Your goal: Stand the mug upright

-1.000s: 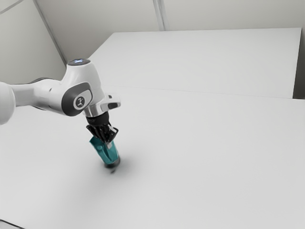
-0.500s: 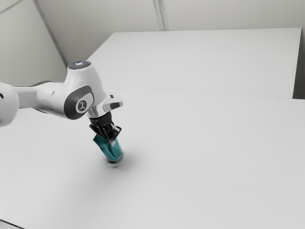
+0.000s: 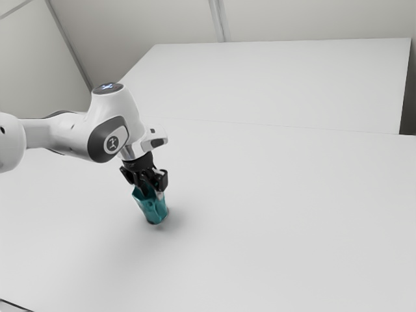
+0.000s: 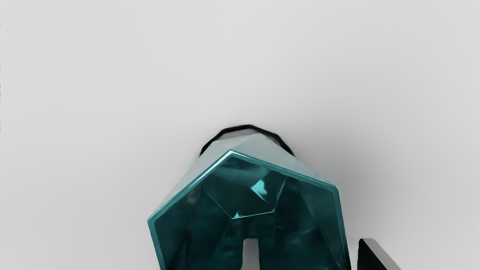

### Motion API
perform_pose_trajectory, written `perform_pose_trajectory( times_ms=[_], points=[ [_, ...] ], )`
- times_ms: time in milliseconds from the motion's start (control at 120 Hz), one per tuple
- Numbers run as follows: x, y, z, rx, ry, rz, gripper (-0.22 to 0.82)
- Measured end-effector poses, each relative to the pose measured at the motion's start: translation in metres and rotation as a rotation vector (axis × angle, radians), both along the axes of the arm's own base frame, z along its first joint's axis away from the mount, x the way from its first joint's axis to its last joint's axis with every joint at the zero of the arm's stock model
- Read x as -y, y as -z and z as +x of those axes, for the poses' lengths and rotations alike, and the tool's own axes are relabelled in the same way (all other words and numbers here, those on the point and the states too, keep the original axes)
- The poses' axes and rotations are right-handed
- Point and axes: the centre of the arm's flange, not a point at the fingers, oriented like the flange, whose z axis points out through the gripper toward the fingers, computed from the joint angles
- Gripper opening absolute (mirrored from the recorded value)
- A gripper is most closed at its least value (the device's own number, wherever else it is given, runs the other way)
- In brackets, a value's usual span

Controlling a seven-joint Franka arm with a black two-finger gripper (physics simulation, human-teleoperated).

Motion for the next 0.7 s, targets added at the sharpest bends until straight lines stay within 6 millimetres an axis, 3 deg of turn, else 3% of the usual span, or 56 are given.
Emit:
perform_pose_trajectory(
  times_ms=[167, 308, 533, 700],
  points=[
    [0.0, -0.009, 0.003, 0.028, -0.007, -0.01, 0.34],
    [-0.001, -0.032, 0.003, 0.086, -0.012, -0.031, 0.43],
    [0.001, -0.116, 0.034, 0.2, 0.012, -0.017, 0.54],
    [-0.01, -0.178, 0.048, 0.224, 0.031, -0.008, 0.58]
  ],
)
